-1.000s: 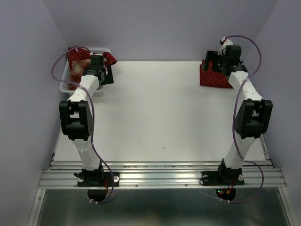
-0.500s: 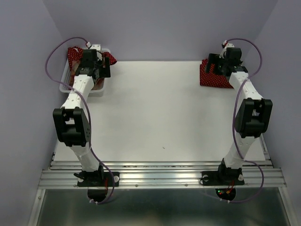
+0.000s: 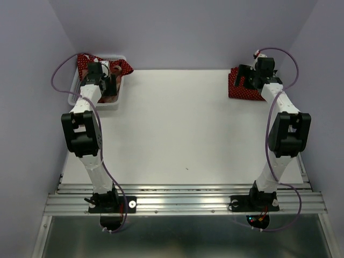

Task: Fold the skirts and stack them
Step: Grab the skirt from the pile, then move the skirt to the center of the board

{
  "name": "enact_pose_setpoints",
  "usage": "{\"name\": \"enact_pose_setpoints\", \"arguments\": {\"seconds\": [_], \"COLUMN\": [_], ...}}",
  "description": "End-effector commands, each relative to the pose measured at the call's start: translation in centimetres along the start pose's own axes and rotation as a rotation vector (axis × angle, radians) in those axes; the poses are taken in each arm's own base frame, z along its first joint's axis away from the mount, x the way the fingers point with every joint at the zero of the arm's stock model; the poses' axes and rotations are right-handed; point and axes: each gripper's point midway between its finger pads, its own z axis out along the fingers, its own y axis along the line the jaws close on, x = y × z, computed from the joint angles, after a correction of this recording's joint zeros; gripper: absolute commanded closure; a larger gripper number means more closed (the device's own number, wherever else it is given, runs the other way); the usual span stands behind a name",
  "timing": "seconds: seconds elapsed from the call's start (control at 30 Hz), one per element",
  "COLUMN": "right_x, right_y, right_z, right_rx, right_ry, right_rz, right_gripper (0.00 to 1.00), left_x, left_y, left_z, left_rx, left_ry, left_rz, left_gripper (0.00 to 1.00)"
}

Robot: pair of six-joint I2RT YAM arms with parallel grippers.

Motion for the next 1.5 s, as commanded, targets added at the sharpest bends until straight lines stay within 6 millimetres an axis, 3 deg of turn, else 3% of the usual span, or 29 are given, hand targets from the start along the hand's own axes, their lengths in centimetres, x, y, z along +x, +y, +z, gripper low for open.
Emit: {"name": "enact_pose_setpoints", "arguments": {"seconds": [0.0,0.03,0.1,0.17,0.23,0.27,0.33,0.4,0.43,0.47,0.5,0.57,0.6,0.63,0.67,0.7,0.73,0.83,0.87,0.93,0.97,1.07,1.17,1.23,1.33,1.43,1.47], "right_x": [-1.9,-1.8,-1.6,-1.6,-1.9,-1.8,-2.1,-0.4,-1.0,0.8,1.6,1.9,3.9,3.1,4.4,3.8,4.3,3.6,3.4,3.1,3.0,3.0,3.8,3.6,4.0,4.8,5.0], "right_y": [0.4,0.5,0.5,0.5,0.5,0.6,1.3,2.4,3.2,3.6,4.4,5.4,5.8,6.3,6.6,7.1,7.8,9.3,9.5,10.2,10.3,10.3,9.9,9.5,9.3,9.1,9.0], "right_z": [-1.3,-1.3,-1.3,-1.4,-1.9,-2.1,-3.4,-4.3,-6.0,-6.2,-6.8,-9.1,-9.5,-11.1,-11.4,-12.4,-13.2,-16.0,-16.6,-18.2,-18.7,-20.9,-21.7,-22.6,-22.8,-22.5,-22.6], "right_rx": [-0.002,-0.005,-0.007,-0.007,-0.002,-0.003,-0.034,-0.098,-0.132,-0.154,-0.202,-0.248,-0.278,-0.304,-0.319,-0.348,-0.392,-0.479,-0.491,-0.529,-0.534,-0.534,-0.508,-0.483,-0.461,-0.448,-0.441], "right_ry": [-0.054,-0.052,-0.048,-0.047,-0.055,-0.055,-0.067,-0.031,-0.056,-0.028,-0.013,-0.029,0.013,-0.029,-0.009,-0.029,-0.015,-0.048,-0.058,-0.086,-0.095,-0.136,-0.144,-0.171,-0.156,-0.124,-0.117], "right_rz": [0.026,0.032,0.034,0.035,0.036,0.045,0.055,0.082,0.092,0.129,0.148,0.175,0.206,0.208,0.234,0.228,0.224,0.203,0.201,0.203,0.206,0.213,0.219,0.22,0.24,0.255,0.256], "right_gripper": [0.0,0.0,0.0,0.0,0.0,0.0,0.0,0.0,0.0,0.0,0.0,0.0,0.0,0.0,0.0,0.0,0.0,0.0,0.0,0.0,0.0,0.0,0.0,0.0,0.0,0.0,0.0], "left_x": [-3.3,-3.1,-2.7,-2.1,-4.3,-6.9,-9.8,-14.5,-16.0,-17.8,-19.4,-21.4,-22.9,-23.5,-24.6,-24.9,-25.1,-24.7,-23.9,-22.7,-21.7,-18.7,-16.0,-15.1,-14.7,-14.2,-14.1], "left_y": [-0.5,-0.6,-0.2,0.9,2.5,3.3,4.1,4.4,3.9,2.3,1.7,0.6,0.3,-1.1,-2.1,-3.3,-4.6,-9.1,-10.4,-13.1,-13.7,-16.0,-16.6,-17.1,-18.8,-21.2,-21.6], "left_z": [-2.2,-1.8,-1.3,-0.5,-1.5,-2.9,-5.3,-10.3,-12.3,-15.7,-17.8,-22.4,-24.8,-27.3,-30.4,-32.3,-34.3,-42.5,-45.9,-50.4,-53.7,-57.4,-58.6,-58.3,-56.6,-53.2,-50.8], "left_rx": [0.057,0.066,0.049,-0.009,-0.028,-0.036,-0.004,0.074,0.12,0.218,0.263,0.337,0.376,0.454,0.528,0.6,0.679,0.938,0.998,1.097,1.112,1.16,1.223,1.252,1.33,1.355,1.329], "left_ry": [-0.104,-0.097,-0.073,-0.038,-0.072,-0.133,-0.219,-0.392,-0.451,-0.523,-0.589,-0.683,-0.744,-0.774,-0.826,-0.846,-0.864,-0.948,-0.982,-1.047,-1.102,-1.159,-1.159,-1.136,-1.024,-0.925,-0.882], "left_rz": [0.012,0.007,-0.007,-0.053,-0.134,-0.162,-0.238,-0.322,-0.331,-0.326,-0.317,-0.313,-0.332,-0.304,-0.283,-0.258,-0.226,-0.115,-0.072,0.006,0.031,0.034,-0.035,-0.072,-0.158,-0.176,-0.199], "left_gripper": [0.23,0.33,1.0,1.0,1.0,1.0,1.0,1.0,1.0,1.0,1.0,1.0,1.0,1.0,1.0,1.0,1.0,1.0,1.0,1.0,1.0,1.0,1.0,1.0,1.0,1.0,1.0]}}
